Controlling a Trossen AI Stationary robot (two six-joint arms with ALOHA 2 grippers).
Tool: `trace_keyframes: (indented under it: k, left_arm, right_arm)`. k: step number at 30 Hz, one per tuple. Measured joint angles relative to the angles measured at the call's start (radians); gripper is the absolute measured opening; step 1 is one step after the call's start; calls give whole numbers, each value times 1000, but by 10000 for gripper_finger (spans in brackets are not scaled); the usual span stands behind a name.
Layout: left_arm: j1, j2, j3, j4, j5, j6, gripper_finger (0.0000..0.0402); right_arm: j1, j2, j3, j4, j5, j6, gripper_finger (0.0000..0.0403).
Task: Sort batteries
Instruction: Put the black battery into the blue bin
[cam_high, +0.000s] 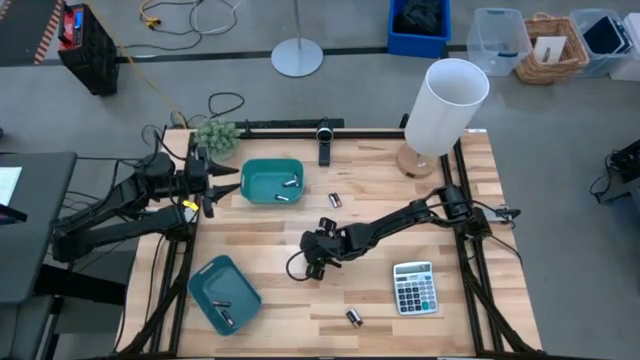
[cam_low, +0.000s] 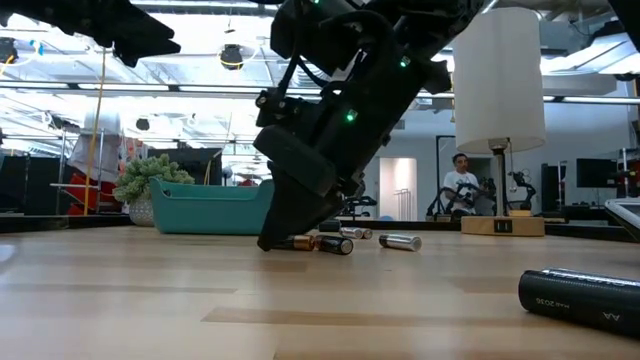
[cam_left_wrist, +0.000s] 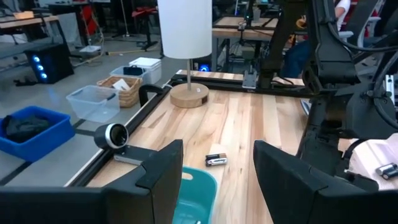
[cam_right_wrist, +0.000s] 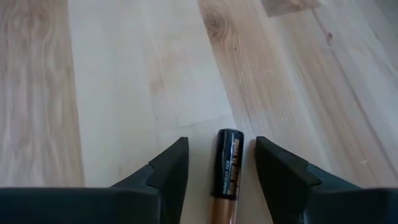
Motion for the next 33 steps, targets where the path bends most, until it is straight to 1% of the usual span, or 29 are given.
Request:
trace_keyframes:
  k: [12, 18, 22, 30, 33]
  left_arm:
    - [-4, 0, 0, 0, 0, 5, 190]
    - [-4, 0, 0, 2, 0, 12, 190]
    - [-4, 0, 0, 3, 0, 12, 190]
    - [-4, 0, 0, 3, 0, 12, 190]
    - [-4, 0, 0, 3, 0, 12, 190]
  right_arm:
    - [4, 0, 0, -20, 0, 2, 100]
    - [4, 0, 0, -22, -3, -16, 62]
    - [4, 0, -1, -15, -4, -21, 52]
    - [9, -3, -3, 53, -12, -70, 50]
    - [10, -11, 17, 65, -23, -95, 49]
